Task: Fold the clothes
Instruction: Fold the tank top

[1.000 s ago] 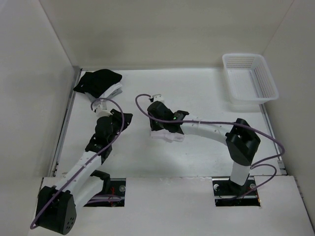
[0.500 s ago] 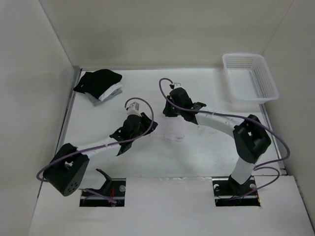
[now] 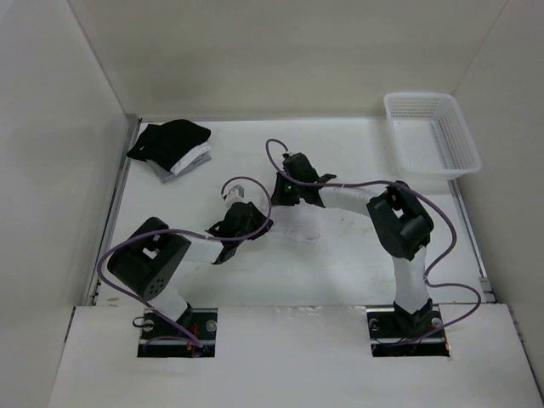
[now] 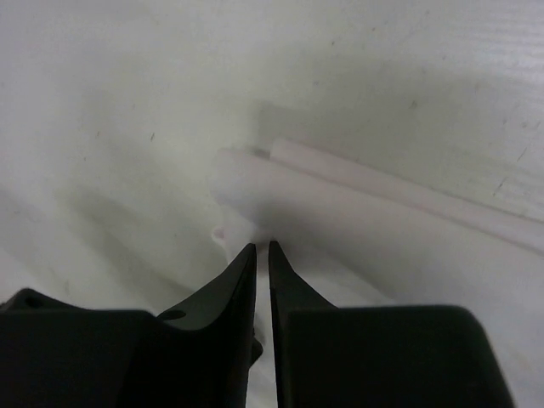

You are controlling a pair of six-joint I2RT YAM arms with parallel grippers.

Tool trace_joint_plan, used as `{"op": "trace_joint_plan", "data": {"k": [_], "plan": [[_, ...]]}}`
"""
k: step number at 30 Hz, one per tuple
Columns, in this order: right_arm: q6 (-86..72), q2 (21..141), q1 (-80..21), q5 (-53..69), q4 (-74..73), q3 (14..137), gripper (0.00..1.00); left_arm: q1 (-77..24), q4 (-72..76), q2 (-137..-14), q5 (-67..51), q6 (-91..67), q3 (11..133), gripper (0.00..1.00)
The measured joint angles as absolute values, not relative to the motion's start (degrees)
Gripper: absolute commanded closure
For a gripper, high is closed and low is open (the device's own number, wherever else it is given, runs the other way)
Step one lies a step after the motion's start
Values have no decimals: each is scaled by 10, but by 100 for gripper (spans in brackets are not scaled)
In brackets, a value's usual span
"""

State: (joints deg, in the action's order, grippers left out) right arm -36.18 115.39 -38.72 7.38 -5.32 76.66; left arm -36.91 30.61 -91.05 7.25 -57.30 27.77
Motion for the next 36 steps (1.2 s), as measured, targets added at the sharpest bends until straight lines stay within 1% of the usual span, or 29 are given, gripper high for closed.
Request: {"op": "trace_joint_plan", "data": {"k": [9, 17, 20, 24, 27, 30, 33, 36], "plan": [[-410, 1212, -349, 80, -48, 823, 86, -375, 356, -914, 70, -609, 248, 83], [-439, 1230, -340, 80, -46, 841, 86, -377, 341, -866, 68, -618, 215, 80], [-452, 1231, -334, 81, -34, 843, 84, -379, 317, -825, 69, -615, 206, 79], [-471, 1222, -322, 85, 9, 835, 76, -379, 280, -745, 74, -606, 204, 76], [-478, 1175, -318, 95, 46, 793, 70, -375, 249, -686, 87, -588, 208, 71], [-479, 1094, -319, 100, 83, 728, 63, -362, 218, -649, 100, -561, 220, 65], [-475, 979, -318, 100, 131, 642, 55, -332, 195, -627, 106, -537, 232, 58], [-464, 852, -310, 87, 173, 541, 48, -297, 174, -611, 102, -515, 238, 53]]}}
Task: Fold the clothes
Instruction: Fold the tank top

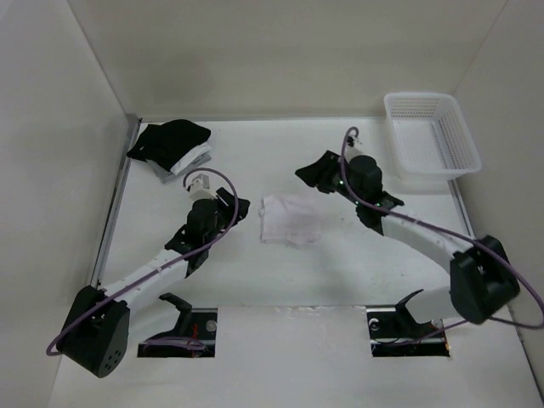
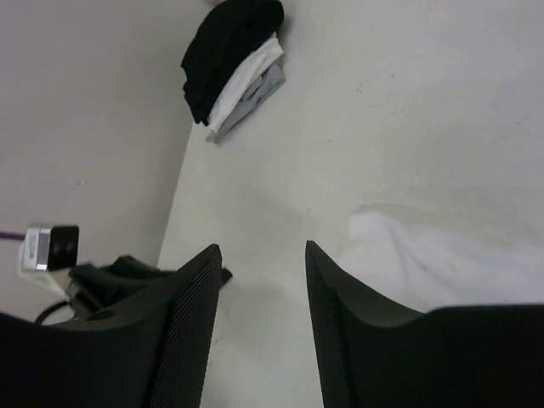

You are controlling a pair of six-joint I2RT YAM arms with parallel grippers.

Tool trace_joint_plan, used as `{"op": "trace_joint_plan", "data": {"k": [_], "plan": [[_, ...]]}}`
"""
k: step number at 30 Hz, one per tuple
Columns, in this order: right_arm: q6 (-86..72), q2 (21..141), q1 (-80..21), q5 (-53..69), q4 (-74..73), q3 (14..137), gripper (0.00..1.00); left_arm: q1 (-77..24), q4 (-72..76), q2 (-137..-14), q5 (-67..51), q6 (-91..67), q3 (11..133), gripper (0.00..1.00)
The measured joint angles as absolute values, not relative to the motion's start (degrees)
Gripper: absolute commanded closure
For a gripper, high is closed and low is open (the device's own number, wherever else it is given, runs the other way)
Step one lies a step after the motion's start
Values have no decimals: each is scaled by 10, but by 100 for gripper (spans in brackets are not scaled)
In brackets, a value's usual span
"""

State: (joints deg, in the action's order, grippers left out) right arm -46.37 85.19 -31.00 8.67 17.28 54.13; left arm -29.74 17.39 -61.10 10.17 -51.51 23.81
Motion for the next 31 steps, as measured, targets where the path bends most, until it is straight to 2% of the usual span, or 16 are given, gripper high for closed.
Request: {"op": "trace_joint_plan", "data": {"k": [6, 12, 28, 31], "plan": [[-439, 649, -271, 6, 207, 325, 38, -238, 135, -593, 70, -484, 238, 48], [-435, 581, -223, -70, 197, 177, 34, -203, 109, -595, 48, -472, 233, 48], [-433, 615, -214, -111, 236, 162, 33, -263, 107, -707, 27, -438, 258, 50], [-433, 615, -213, -112, 238, 162, 33, -263, 109, -714, 27, -438, 263, 48]]}}
